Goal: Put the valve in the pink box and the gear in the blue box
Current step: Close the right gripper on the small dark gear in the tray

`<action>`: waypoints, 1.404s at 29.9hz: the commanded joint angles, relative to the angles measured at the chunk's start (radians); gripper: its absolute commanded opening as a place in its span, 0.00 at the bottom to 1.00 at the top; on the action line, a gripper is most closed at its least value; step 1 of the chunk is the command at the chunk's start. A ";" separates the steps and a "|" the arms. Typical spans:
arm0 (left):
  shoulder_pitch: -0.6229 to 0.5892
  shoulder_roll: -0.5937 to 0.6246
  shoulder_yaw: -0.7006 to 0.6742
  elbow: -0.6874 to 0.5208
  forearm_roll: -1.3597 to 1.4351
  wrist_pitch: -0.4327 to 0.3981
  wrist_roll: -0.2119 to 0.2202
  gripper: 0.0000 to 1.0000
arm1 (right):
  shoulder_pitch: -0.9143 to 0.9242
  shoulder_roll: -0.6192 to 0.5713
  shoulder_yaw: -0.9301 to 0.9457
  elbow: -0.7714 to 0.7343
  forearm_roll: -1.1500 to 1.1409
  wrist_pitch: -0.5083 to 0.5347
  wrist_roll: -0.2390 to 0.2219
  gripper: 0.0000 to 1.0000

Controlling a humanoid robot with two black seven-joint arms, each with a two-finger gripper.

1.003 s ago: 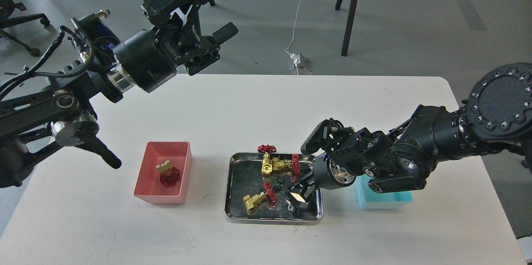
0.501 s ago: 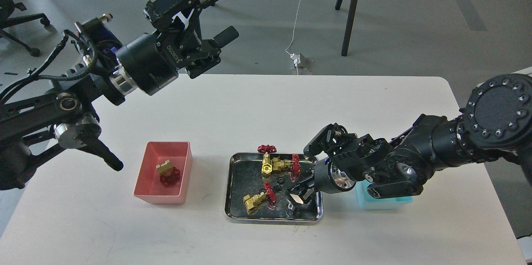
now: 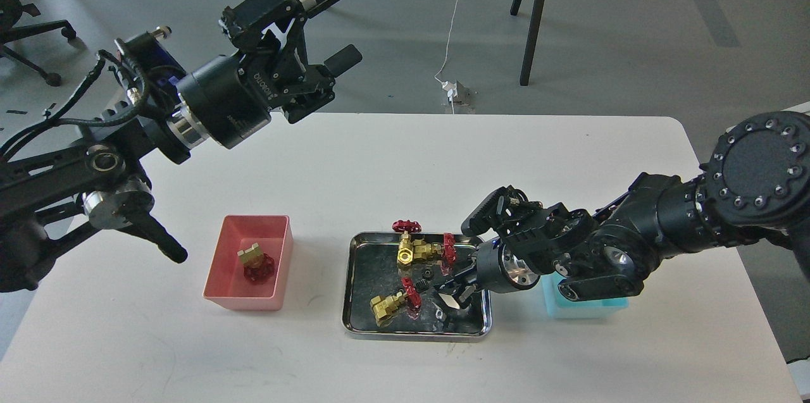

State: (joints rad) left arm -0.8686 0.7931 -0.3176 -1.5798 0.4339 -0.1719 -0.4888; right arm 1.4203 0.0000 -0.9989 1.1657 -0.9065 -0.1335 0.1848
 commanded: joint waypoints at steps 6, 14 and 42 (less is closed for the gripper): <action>0.000 0.000 0.000 0.001 0.000 -0.001 0.000 0.96 | 0.003 0.000 -0.004 0.000 0.000 0.002 -0.001 0.56; 0.011 0.000 0.000 0.012 0.000 -0.006 0.000 0.97 | 0.002 0.000 -0.003 0.002 0.001 0.011 0.002 0.55; 0.026 -0.021 -0.001 0.017 0.002 -0.008 0.000 0.97 | -0.035 0.000 0.000 -0.015 -0.005 -0.003 0.041 0.44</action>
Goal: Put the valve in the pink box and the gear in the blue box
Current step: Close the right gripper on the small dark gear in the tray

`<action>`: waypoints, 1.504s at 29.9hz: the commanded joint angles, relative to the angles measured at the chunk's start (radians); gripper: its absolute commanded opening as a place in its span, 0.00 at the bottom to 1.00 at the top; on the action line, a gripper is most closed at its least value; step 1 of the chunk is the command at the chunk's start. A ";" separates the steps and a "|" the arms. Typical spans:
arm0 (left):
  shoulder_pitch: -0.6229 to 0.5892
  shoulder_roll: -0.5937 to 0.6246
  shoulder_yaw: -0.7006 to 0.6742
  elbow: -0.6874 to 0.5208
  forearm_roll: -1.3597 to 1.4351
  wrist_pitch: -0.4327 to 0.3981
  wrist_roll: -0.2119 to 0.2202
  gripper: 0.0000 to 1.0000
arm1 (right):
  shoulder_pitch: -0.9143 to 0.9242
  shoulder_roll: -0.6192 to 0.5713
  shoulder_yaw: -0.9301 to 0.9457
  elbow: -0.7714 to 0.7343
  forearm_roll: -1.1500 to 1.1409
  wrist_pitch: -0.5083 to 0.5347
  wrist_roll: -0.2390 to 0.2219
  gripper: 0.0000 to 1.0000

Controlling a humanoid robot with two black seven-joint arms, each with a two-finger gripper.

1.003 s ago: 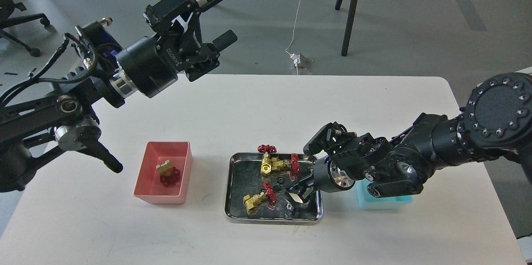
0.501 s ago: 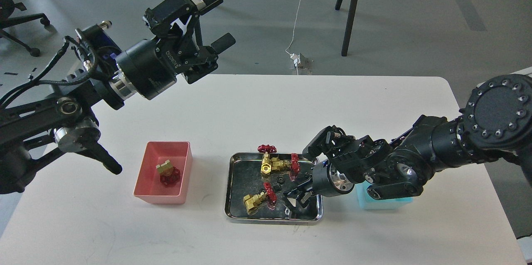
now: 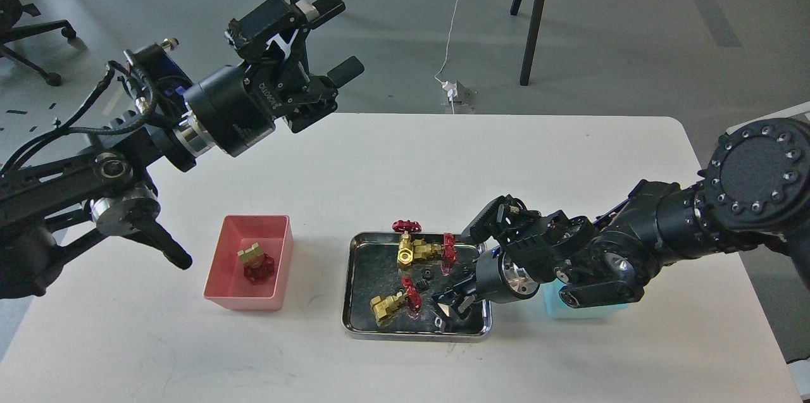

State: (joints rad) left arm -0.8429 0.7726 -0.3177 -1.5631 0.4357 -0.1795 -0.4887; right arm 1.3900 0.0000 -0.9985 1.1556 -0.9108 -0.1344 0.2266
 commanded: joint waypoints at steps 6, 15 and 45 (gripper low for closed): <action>0.001 -0.003 -0.001 0.001 0.000 0.000 0.000 0.97 | -0.019 0.000 0.001 -0.008 0.000 -0.025 -0.001 0.43; 0.002 -0.003 -0.001 0.001 0.000 0.000 0.000 0.98 | -0.023 0.000 0.001 -0.017 0.000 -0.030 -0.001 0.41; 0.002 -0.003 0.000 0.001 0.000 0.000 0.000 0.98 | 0.033 0.000 -0.003 0.050 0.004 -0.031 0.000 0.09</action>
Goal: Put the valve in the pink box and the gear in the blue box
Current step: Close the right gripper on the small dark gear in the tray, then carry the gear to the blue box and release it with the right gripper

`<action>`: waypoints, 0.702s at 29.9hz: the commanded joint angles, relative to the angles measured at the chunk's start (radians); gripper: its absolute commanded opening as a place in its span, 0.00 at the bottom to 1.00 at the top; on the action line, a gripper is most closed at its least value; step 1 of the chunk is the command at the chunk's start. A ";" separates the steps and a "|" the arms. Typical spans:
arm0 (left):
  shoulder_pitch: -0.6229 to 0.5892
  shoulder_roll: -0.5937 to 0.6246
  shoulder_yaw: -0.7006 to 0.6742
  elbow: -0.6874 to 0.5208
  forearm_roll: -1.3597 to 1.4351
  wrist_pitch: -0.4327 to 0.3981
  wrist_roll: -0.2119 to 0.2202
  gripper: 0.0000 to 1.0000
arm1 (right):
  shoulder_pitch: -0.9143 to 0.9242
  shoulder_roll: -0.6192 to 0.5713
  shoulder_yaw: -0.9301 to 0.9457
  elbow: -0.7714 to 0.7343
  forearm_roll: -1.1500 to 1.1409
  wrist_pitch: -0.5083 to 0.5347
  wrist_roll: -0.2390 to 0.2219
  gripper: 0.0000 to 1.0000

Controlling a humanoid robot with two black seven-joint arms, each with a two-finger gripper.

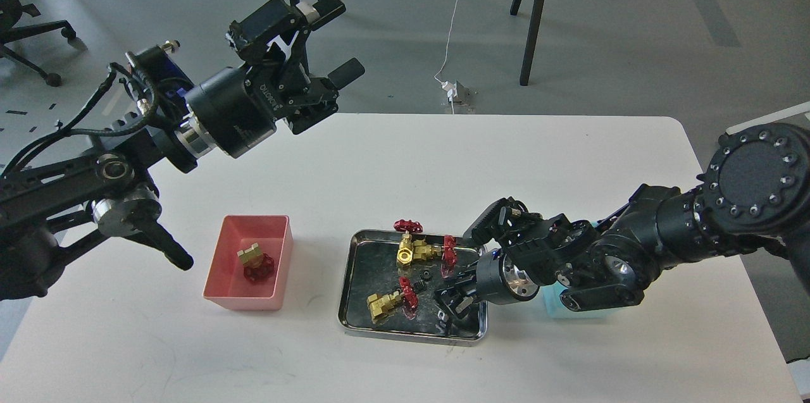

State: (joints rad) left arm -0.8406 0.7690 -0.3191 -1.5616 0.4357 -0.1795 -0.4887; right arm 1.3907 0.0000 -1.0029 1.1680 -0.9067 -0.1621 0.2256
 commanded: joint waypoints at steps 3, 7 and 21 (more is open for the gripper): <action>0.000 0.000 0.002 0.000 0.000 0.000 0.000 0.98 | 0.094 0.000 0.017 0.116 0.000 -0.005 0.003 0.09; 0.002 -0.011 0.002 0.001 0.000 0.002 0.000 0.98 | 0.177 -0.076 0.032 0.248 0.000 -0.017 0.006 0.09; 0.024 -0.099 0.009 0.070 0.003 0.000 0.000 0.98 | 0.122 -0.713 0.049 0.354 -0.121 -0.019 0.009 0.10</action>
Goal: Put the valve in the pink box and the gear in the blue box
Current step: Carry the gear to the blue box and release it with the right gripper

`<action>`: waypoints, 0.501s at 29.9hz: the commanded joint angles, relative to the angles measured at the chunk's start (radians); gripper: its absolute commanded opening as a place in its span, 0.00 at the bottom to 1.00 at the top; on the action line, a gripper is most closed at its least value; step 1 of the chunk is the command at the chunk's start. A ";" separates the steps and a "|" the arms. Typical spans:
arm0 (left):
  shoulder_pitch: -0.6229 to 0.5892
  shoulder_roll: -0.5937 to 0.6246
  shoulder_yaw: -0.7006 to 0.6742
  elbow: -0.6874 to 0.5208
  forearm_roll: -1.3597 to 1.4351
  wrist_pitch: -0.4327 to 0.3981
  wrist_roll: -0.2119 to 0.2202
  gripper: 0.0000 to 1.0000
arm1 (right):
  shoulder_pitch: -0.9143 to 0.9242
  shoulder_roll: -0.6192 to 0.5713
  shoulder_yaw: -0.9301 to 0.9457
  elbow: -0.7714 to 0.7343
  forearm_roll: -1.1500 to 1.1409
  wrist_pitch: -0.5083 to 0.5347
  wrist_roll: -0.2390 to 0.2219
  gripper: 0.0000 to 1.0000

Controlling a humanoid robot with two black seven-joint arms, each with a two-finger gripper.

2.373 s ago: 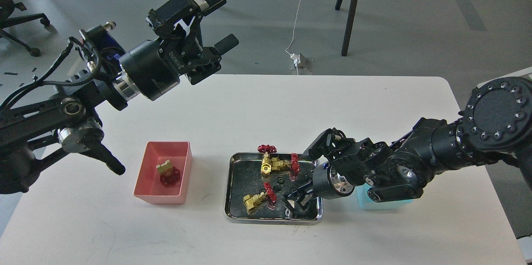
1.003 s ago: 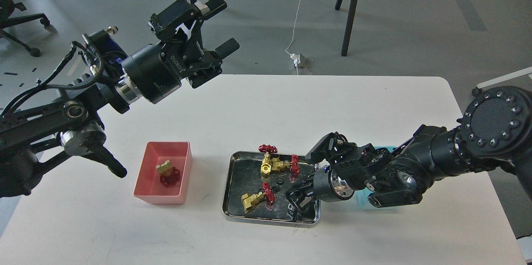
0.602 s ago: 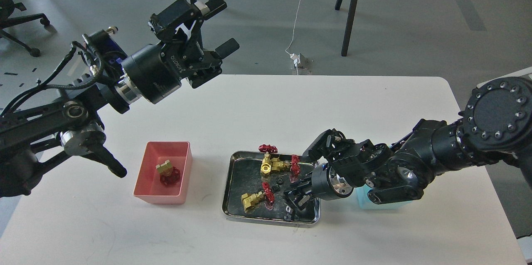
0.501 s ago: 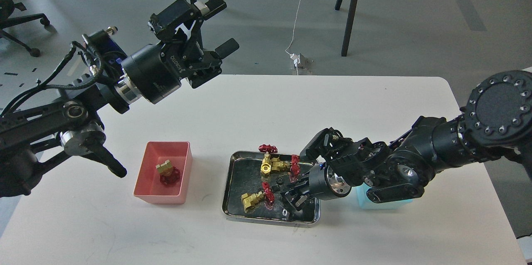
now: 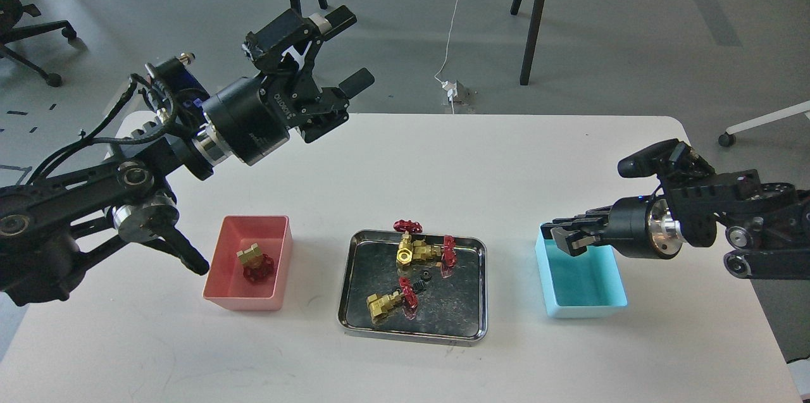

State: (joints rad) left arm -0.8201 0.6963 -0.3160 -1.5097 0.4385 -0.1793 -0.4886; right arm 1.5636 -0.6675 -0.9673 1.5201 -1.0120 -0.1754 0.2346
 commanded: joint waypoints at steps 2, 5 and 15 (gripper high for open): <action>0.016 -0.044 0.006 0.037 0.000 -0.002 0.000 0.98 | -0.088 -0.061 0.044 0.000 -0.016 -0.009 0.000 0.12; 0.033 -0.054 0.003 0.046 0.000 -0.003 0.000 0.98 | -0.141 -0.086 0.093 -0.006 -0.017 -0.012 -0.001 0.21; 0.033 -0.049 -0.002 0.049 -0.001 -0.003 0.000 0.98 | -0.220 -0.107 0.202 -0.011 0.000 -0.029 -0.009 1.00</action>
State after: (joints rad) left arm -0.7860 0.6437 -0.3157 -1.4620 0.4382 -0.1826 -0.4886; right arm 1.3450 -0.7713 -0.7731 1.5093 -1.0127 -0.2059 0.2246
